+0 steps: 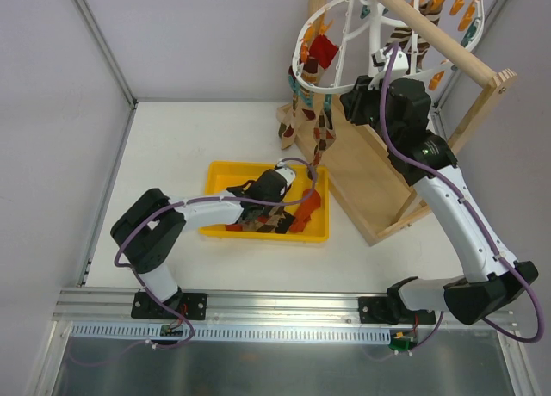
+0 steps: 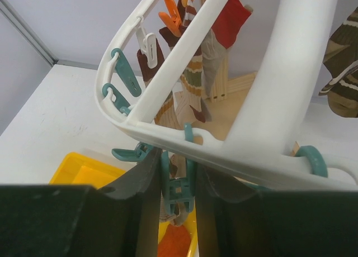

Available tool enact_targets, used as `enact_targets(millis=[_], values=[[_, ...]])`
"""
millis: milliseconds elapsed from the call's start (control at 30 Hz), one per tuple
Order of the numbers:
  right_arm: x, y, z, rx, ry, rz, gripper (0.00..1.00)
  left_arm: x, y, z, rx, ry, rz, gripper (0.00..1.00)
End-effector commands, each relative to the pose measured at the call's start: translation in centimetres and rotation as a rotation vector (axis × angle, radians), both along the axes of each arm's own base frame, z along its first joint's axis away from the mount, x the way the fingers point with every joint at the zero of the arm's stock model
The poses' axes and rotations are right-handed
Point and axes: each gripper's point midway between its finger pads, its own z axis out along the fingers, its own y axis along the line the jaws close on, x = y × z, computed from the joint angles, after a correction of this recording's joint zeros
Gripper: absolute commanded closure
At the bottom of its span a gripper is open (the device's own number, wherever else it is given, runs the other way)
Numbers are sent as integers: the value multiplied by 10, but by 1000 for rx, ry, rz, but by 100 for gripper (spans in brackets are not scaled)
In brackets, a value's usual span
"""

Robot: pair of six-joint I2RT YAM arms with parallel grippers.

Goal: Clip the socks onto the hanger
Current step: Pick up the sock from the bin.

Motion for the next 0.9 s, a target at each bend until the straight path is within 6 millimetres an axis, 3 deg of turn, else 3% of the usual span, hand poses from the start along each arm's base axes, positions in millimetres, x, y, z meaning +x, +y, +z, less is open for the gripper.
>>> enact_targets(millis=[0, 67, 100, 233, 467, 767, 867], values=[[-2, 5, -35, -32, 114, 26, 99, 7, -2, 46, -106, -84, 33, 100], [-1, 8, -35, -23, 118, 35, 99, 6, -5, 63, -184, -98, 44, 100], [-2, 9, -34, -15, 120, 42, 99, 4, -3, 81, -235, -123, 47, 100], [-2, 14, -32, 7, 119, 60, 99, -5, -23, 143, -493, -217, -43, 100], [-5, 28, -21, 79, 109, 120, 99, -37, -57, 233, -829, -318, -281, 100], [-9, 48, -12, 171, 125, 198, 99, -58, -96, 302, -1042, -374, -538, 100], [-8, 47, -12, 166, 121, 197, 99, -63, -107, 313, -1087, -351, -592, 100]])
